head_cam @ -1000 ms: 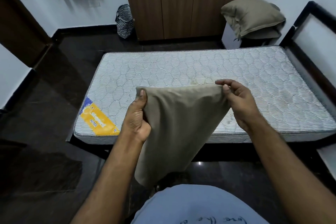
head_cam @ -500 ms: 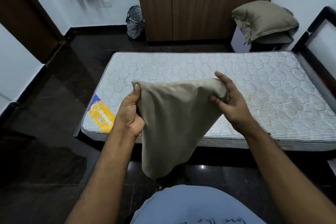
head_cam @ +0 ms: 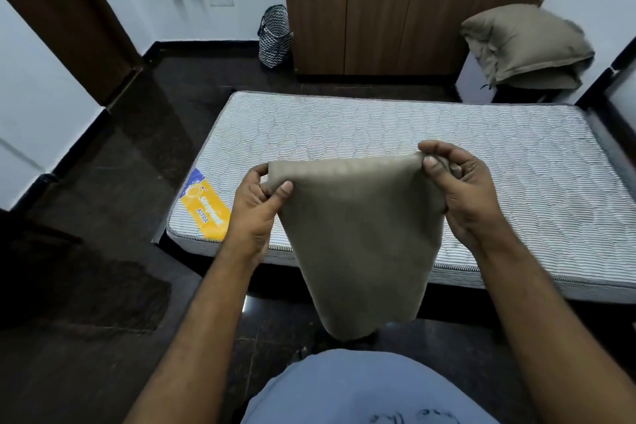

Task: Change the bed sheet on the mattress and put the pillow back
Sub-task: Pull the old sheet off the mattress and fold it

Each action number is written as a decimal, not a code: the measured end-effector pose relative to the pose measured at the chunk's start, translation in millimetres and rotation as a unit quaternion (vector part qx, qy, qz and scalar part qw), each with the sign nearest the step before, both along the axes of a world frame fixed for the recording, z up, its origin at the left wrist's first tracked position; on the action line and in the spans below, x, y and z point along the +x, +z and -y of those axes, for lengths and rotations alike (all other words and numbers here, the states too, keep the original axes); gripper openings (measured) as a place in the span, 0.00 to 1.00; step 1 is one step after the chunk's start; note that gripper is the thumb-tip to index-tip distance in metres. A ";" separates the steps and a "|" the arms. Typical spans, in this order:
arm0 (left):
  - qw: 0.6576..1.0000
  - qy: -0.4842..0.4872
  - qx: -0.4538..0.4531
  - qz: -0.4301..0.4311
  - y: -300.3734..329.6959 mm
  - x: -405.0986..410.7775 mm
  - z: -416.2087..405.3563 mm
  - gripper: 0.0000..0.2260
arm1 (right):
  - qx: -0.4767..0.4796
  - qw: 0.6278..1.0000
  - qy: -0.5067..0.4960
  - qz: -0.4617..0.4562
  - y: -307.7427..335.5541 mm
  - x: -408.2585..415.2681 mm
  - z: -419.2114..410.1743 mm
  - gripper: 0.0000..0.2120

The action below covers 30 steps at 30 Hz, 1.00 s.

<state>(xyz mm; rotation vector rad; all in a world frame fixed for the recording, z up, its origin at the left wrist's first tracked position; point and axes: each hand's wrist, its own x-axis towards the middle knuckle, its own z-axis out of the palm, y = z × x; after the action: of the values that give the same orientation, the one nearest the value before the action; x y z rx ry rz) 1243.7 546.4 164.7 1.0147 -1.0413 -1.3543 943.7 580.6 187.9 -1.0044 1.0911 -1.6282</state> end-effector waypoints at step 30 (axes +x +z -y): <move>0.897 0.034 -0.189 0.399 24.6 9.8 -0.6 0.03 | 0.147 0.835 -0.103 -0.521 7.4 -4.9 1.8 0.15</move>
<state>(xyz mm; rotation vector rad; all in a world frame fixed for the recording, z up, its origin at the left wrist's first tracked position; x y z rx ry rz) 1253.6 547.0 189.3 1.3138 -1.7714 -0.6034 938.8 578.8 195.3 -1.6495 2.1466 -0.9255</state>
